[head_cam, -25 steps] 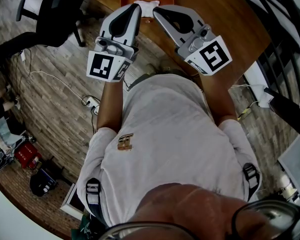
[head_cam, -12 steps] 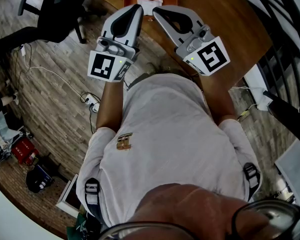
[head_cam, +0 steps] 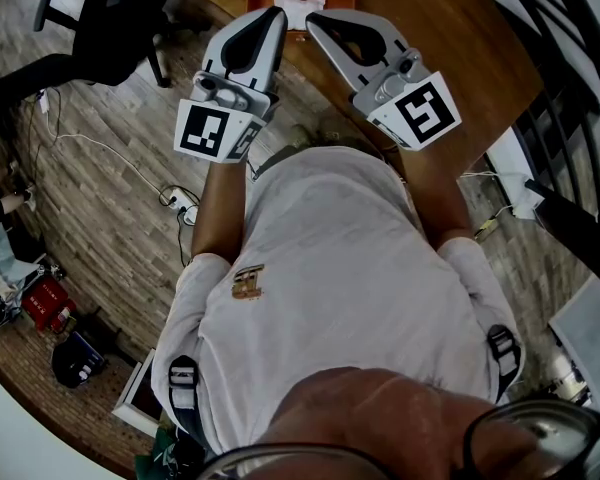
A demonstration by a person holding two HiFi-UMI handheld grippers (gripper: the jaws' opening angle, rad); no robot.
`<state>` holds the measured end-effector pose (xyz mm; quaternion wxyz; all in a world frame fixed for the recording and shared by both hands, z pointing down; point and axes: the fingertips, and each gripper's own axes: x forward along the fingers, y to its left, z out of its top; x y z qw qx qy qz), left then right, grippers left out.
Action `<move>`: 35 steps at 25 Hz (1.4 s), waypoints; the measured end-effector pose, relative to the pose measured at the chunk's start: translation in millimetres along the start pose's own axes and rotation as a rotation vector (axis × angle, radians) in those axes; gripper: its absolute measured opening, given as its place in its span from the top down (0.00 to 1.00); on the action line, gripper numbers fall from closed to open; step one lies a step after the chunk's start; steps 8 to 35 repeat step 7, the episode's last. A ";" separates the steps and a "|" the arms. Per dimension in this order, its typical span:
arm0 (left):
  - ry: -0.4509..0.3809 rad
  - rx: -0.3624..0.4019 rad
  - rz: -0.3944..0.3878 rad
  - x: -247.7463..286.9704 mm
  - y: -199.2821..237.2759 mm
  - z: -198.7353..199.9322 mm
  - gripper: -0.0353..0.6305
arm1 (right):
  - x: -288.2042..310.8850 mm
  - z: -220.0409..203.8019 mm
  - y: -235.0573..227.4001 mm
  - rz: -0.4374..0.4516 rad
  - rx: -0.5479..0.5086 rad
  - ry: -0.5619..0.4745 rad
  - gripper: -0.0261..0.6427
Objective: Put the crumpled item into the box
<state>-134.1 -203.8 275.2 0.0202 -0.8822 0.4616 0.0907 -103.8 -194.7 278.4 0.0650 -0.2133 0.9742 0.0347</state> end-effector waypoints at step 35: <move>-0.002 -0.010 -0.003 -3.6 2.7 -0.1 0.92 | 1.6 -0.7 1.7 -0.006 -0.012 0.007 0.91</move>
